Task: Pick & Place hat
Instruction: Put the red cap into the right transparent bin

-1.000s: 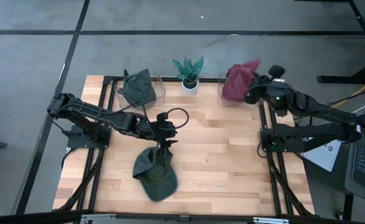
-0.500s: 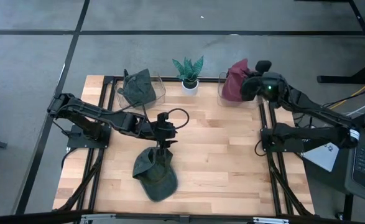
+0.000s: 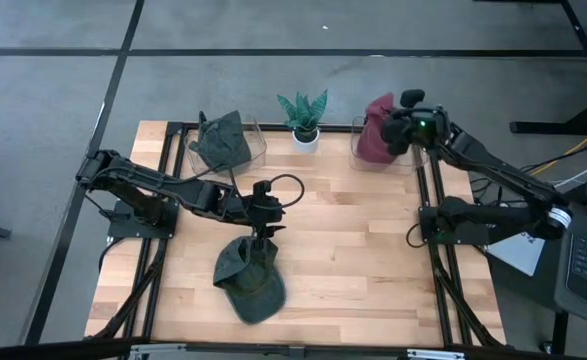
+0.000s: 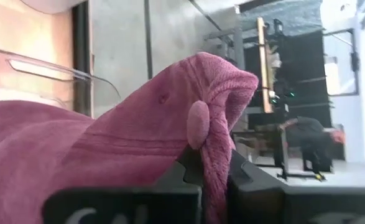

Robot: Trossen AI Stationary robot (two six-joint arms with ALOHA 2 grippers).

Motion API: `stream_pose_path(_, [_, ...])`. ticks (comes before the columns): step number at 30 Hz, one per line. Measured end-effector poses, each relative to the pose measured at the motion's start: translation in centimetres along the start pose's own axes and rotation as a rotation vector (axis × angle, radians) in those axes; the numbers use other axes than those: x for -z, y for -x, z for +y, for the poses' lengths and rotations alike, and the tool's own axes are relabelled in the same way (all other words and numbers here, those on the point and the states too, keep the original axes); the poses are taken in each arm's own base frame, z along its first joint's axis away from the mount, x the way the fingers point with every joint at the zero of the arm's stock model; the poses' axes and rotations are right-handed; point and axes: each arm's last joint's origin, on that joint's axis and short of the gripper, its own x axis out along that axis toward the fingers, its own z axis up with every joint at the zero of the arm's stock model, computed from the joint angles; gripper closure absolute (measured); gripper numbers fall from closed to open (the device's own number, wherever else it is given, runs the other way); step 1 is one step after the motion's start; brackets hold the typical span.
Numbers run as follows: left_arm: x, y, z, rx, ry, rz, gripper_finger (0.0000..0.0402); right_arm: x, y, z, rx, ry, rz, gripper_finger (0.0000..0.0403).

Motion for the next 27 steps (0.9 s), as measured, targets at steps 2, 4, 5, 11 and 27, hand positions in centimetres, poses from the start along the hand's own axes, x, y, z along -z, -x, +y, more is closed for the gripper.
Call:
stream_pose_path(2, [0.0, 0.0, 0.0, 0.000, 0.000, 0.000, 0.0231, 0.0, -0.8, 0.2, -0.024, 0.001, -0.004, 0.0393])
stream_pose_path(4, [0.0, 0.0, 0.0, 0.000, 0.000, 0.000, 0.0231, 0.2, -1.7, 0.4, -0.051, 0.008, 0.018, 0.0393])
stream_pose_path(5, [0.0, 0.0, 0.0, 0.000, 0.000, 0.000, 0.0231, 0.3, -2.1, 0.5, -0.061, 0.012, 0.032, 0.0393])
stream_pose_path(11, [0.0, 0.0, 0.0, 0.000, -0.017, 0.000, 0.0231, 0.7, -3.6, 1.0, -0.105, 0.034, 0.082, 0.0393])
stream_pose_path(27, [0.3, 0.0, 0.0, 0.003, -0.034, 0.031, 0.0231, 2.0, -2.9, 1.5, -0.182, -0.029, 0.160, 0.0393])
